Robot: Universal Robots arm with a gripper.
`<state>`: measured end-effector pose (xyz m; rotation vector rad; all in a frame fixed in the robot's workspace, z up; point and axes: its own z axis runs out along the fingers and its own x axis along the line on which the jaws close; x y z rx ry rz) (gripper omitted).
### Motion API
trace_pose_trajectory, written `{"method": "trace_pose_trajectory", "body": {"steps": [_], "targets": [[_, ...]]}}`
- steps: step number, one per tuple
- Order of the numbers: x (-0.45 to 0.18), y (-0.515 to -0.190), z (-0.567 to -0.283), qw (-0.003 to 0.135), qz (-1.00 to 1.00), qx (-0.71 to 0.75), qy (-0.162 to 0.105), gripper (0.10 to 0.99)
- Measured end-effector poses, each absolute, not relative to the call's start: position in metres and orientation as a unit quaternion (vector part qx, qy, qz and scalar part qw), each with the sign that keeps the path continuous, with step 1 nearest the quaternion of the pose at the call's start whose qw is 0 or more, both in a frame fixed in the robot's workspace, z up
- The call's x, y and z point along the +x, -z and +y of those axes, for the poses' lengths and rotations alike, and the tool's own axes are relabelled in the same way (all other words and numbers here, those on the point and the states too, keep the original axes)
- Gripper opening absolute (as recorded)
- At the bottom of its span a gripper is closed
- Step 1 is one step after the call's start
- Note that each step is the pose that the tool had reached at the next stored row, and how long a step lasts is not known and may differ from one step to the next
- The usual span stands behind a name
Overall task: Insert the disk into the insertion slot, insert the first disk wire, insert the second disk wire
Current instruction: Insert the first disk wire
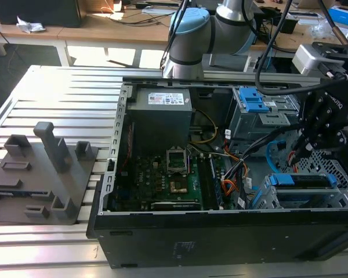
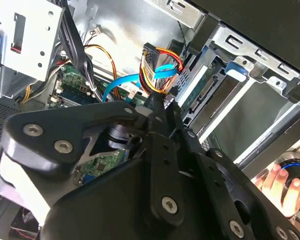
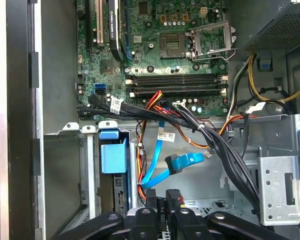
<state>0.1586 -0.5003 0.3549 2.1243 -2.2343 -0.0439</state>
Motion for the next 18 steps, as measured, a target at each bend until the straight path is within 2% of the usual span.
{"method": "trace_pose_trajectory", "body": {"steps": [11,18], "targets": [[0.162,-0.354,-0.501,0.029,-0.724,0.689,0.014,0.169],[0.162,-0.354,-0.515,0.03,-0.724,0.689,0.013,0.169]]}}
